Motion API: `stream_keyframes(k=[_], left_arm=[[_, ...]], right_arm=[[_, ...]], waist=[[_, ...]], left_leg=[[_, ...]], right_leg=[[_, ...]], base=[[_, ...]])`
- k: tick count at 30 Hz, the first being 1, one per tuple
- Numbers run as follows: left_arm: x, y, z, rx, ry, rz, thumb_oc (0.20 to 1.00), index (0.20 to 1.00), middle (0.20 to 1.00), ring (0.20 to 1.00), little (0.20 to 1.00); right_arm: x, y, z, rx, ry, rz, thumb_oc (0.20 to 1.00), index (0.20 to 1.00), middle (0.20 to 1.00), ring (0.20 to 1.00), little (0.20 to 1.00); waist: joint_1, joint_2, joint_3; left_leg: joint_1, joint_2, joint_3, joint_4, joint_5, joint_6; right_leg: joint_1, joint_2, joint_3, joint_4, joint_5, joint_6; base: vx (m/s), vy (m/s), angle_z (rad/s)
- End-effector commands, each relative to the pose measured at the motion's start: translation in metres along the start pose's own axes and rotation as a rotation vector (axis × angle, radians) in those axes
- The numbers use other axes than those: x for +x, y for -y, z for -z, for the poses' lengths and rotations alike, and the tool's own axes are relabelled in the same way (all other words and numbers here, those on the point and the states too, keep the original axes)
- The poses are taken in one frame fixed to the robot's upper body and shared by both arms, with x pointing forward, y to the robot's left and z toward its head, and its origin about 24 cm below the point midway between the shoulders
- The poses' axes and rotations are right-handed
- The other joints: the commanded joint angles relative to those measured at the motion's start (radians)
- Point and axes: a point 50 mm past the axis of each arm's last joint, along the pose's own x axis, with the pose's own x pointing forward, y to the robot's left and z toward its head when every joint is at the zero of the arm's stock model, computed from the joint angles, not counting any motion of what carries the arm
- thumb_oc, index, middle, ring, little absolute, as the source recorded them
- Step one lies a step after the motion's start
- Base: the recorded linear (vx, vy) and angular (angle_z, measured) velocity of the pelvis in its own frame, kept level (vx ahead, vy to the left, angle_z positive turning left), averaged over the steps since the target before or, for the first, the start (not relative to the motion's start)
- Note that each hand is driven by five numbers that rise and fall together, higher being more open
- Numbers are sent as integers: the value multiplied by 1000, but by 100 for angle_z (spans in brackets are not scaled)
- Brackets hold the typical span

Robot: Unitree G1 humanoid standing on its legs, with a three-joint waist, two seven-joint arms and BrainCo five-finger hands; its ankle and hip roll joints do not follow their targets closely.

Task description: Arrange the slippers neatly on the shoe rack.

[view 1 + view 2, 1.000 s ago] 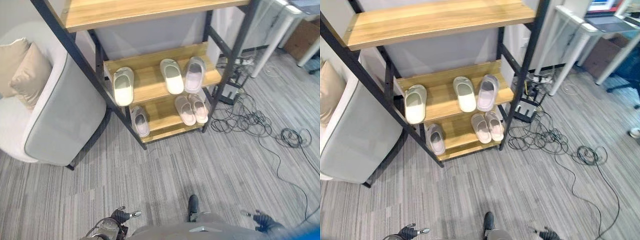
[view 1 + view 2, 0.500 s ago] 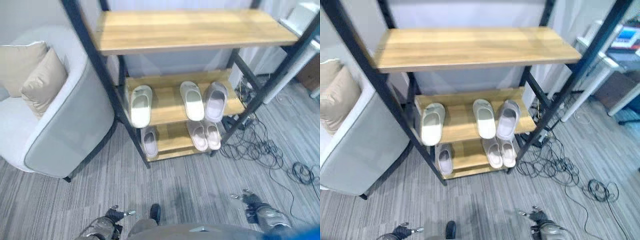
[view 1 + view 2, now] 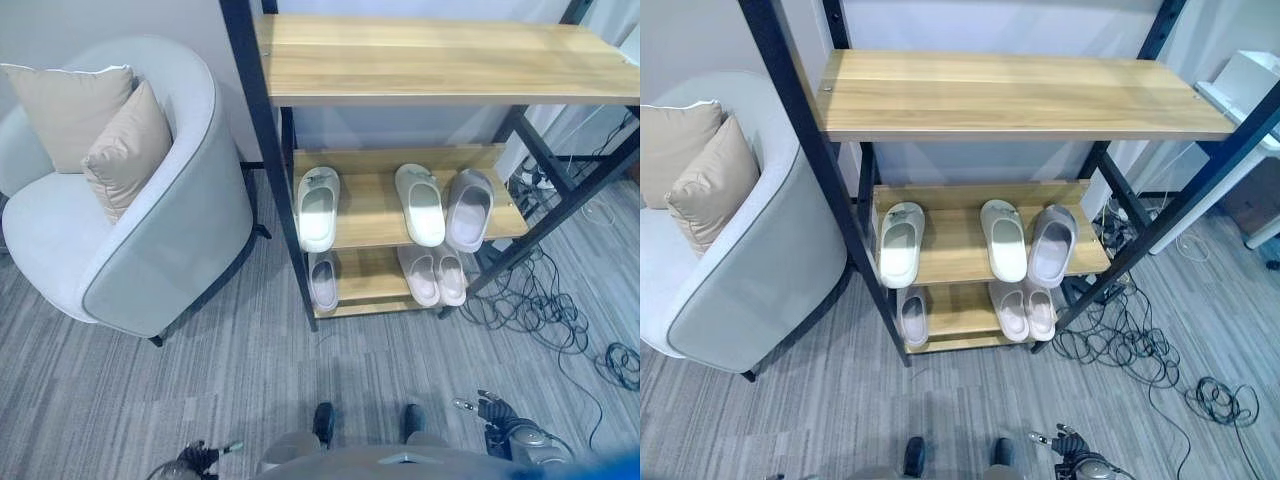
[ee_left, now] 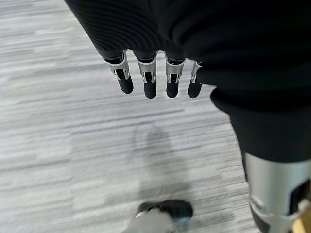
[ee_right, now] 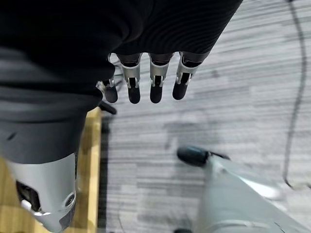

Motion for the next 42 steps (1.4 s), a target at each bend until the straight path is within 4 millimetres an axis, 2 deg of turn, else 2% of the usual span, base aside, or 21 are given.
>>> stream_keyframes(k=[1,3,7,8,11,12,13,16,18,21,23,24,27,28,29,30,31,34,38,39,42], left_arm=[[3,2,-34,6,92,-9,1000,1000,1000,1000,1000],[2,12,-37,46,113,22,1000,1000,1000,1000,1000],[2,21,-44,67,136,45,1000,1000,1000,1000,1000],[1,22,-51,70,158,37,1000,1000,1000,1000,1000],[1,23,-55,59,177,27,1000,1000,1000,1000,1000],[1,23,-55,59,176,27,1000,1000,1000,1000,1000],[1,25,-59,64,190,25,1000,1000,1000,1000,1000],[0,31,-61,79,199,31,1000,1000,1000,1000,1000],[0,32,-61,81,199,32,1000,1000,1000,1000,1000],[-1,37,-59,93,197,37,1000,1000,1000,1000,1000],[-1,38,-58,102,196,38,1000,1000,1000,1000,1000],[-1,38,-58,102,196,38,1000,1000,1000,1000,1000],[-1,39,-57,109,202,44,1000,1000,1000,1000,1000],[-1,40,-57,109,202,44,1000,1000,1000,1000,1000],[-2,41,-55,114,204,46,1000,1000,1000,1000,1000],[-2,41,-55,114,204,47,1000,1000,1000,1000,1000],[-2,44,-55,123,208,58,1000,1000,1000,1000,1000],[-3,47,-53,135,209,67,1000,1000,1000,1000,1000],[-3,49,-51,142,209,72,1000,1000,1000,1000,1000],[-3,49,-52,146,214,72,1000,1000,1000,1000,1000],[-3,46,-57,159,228,58,1000,1000,1000,1000,1000]], right_arm=[[0,17,-32,-50,138,22,1000,1000,1000,1000,1000],[1,29,-32,-25,120,62,1000,1000,1000,1000,1000],[1,21,-54,-67,211,49,1000,1000,1000,1000,1000],[-4,-1,-79,-136,337,-21,1000,1000,1000,1000,1000],[-15,-24,-102,-192,467,-101,1000,1000,1000,1000,1000],[-15,-24,-102,-193,467,-101,1000,1000,1000,1000,1000],[-20,-38,-111,-233,515,-149,1000,1000,1000,1000,1000],[-29,-61,-123,-338,592,-233,1000,1000,1000,1000,1000],[-31,-66,-124,-358,600,-247,1000,1000,1000,1000,1000],[-41,-84,-131,-421,663,-324,1000,1000,1000,1000,1000],[-51,-89,-142,-453,736,-357,1000,1000,1000,1000,1000],[-51,-89,-142,-454,736,-357,1000,1000,1000,1000,1000],[-81,-79,-176,-596,963,-310,1000,1000,1000,1000,1000],[-81,-79,-176,-596,963,-310,1000,1000,1000,1000,1000],[-97,-66,-191,-649,1079,-237,1000,1000,1000,1000,1000],[-97,-66,-190,-649,1079,-236,1000,1000,1000,1000,1000],[-111,-54,-202,-698,1176,-140,1000,1000,1000,1000,1000],[-127,-38,-216,-727,1280,11,1000,1000,1000,1000,1000],[-131,-21,-228,-707,1314,160,1000,1000,1000,1000,1000],[-132,-9,-236,-695,1322,258,1000,1000,1000,1000,1000],[-131,12,-251,-623,1313,404,1000,1000,1000,1000,1000]], waist=[[-8,31,1],[-4,48,-3],[-7,62,-6],[-10,63,-4],[-14,65,4],[-14,66,4],[-14,67,9],[-13,72,14],[-13,73,15],[-10,75,21],[-10,75,24],[-10,75,24],[-11,75,29],[-11,75,29],[-14,77,30],[-13,78,30],[-15,81,29],[-17,85,30],[-13,87,30],[-9,88,30],[-1,88,35]], left_leg=[[19,97,-10,71,-109,-57],[33,111,-25,34,-85,-71],[37,127,-40,5,-61,-84],[30,131,-41,5,-56,-89],[18,133,-39,5,-47,-93],[17,133,-40,5,-47,-93],[6,133,-39,5,-43,-96],[-6,132,-34,5,-42,-100],[-6,132,-34,5,-43,-99],[2,129,-32,5,-49,-98],[5,128,-30,5,-53,-98],[5,128,-30,5,-53,-98],[3,125,-27,5,-56,-98],[3,125,-27,5,-56,-98],[0,124,-26,5,-58,-98],[0,124,-26,5,-58,-98],[-3,122,-26,5,-59,-97],[-6,120,-28,5,-60,-95],[-12,118,-29,5,-58,-94],[-16,116,-30,5,-58,-94],[-35,112,-35,5,-53,-93]], right_leg=[[17,28,-39,84,-58,8],[41,43,-71,61,-73,-1],[64,64,-99,29,-79,-12],[70,71,-101,13,-80,-16],[65,74,-103,10,-84,-17],[65,74,-104,10,-84,-17],[57,74,-105,10,-86,-16],[49,72,-109,10,-87,-13],[49,72,-109,10,-87,-13],[56,68,-105,10,-90,-10],[60,66,-104,10,-91,-9],[60,66,-104,10,-91,-9],[61,61,-105,10,-93,-5],[61,61,-105,10,-92,-5],[60,59,-108,10,-93,-3],[60,59,-108,10,-93,-2],[58,58,-108,10,-93,0],[56,57,-108,10,-94,1],[53,57,-111,10,-93,2],[50,57,-111,10,-93,1],[34,56,-114,10,-90,2]], base=[[117,-232,28],[69,-149,20],[16,-98,21],[-22,-82,3],[-33,-37,2],[-56,-11,4],[-49,4,6],[-35,16,3],[0,0,0],[14,42,1],[3,16,-1],[0,0,0],[1,11,-1],[7,34,-2],[0,0,0],[20,38,-4],[0,0,0],[0,0,0],[8,3,0],[0,0,0],[16,-5,2]])
